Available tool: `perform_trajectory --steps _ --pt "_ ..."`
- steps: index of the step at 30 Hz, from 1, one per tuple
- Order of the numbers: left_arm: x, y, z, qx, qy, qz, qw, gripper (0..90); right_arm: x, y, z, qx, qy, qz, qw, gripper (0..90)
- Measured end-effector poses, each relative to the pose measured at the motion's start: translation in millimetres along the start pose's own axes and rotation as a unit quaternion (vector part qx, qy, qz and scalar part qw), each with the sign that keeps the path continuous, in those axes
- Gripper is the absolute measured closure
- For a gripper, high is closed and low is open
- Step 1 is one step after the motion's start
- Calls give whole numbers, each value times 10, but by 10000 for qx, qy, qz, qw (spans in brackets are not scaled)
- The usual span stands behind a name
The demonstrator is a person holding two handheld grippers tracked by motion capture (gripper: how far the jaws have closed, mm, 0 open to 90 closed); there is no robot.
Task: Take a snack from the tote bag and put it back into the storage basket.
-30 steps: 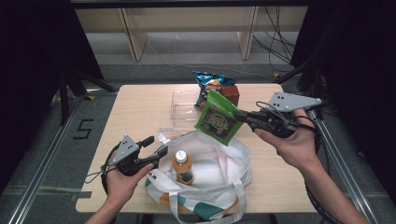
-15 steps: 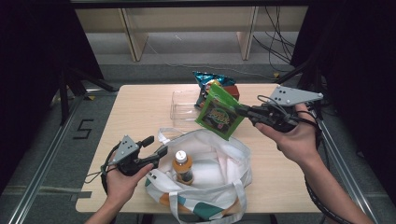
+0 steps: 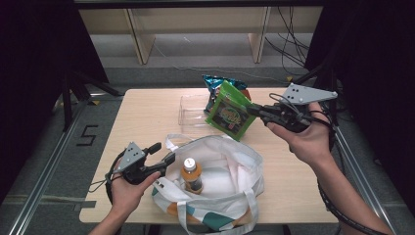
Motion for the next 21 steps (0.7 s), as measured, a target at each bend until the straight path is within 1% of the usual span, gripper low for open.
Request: perform_trajectory --steps 1,2,3,4,8,9,12,13,14,16,18,20,21 --pt "-2 1 0 -1 -4 3 10000 329 11 4 0 -6 100 -75 9999 900" --pt "-3 2 1 1 -4 5 10000 329 10 11 -3 -41 158 -69 9998 900" --pt "-4 3 2 1 -12 6 10000 329 -2 14 -9 -55 100 -10 9999 900" --pt "-3 3 2 1 -11 6 10000 329 -4 15 -17 -70 105 -59 9999 900" --pt "-1 0 1 1 1 -3 10000 329 -10 13 -59 -131 46 -12 9999 900" --pt "-1 0 1 2 1 2 10000 329 -7 16 -67 -120 70 -48 9999 900" --pt "1 -3 -1 -4 9 -3 10000 329 -23 16 -95 -160 -21 36 9999 900" --pt "1 -2 -1 -4 10 -2 10000 329 -9 22 -96 -150 70 -23 9999 900" --pt "0 -2 0 -3 9 2 10000 329 -22 30 -101 -166 18 -10 9999 900" --pt "1 -4 0 -3 9 -2 10000 329 -31 41 -100 -157 4 20 9999 900" --pt "4 -4 1 -4 6 -2 10000 329 -30 59 -89 -138 61 33 9999 900" --pt "2 -4 1 -4 5 -2 10000 329 -49 85 -80 -136 32 34 9999 900" --pt "3 -4 0 -6 13 -2 10000 329 -47 98 -73 -134 64 34 9999 900"
Point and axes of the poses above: each handheld gripper's, and its own axes: y roughly forward along the jaws, z roughly out of its underside, x roughly to its left, the point moved 3 cm from there along y, roughly forward along the jaws, and after that the axes turned 1 degree about -z, right-handed, at the moved point
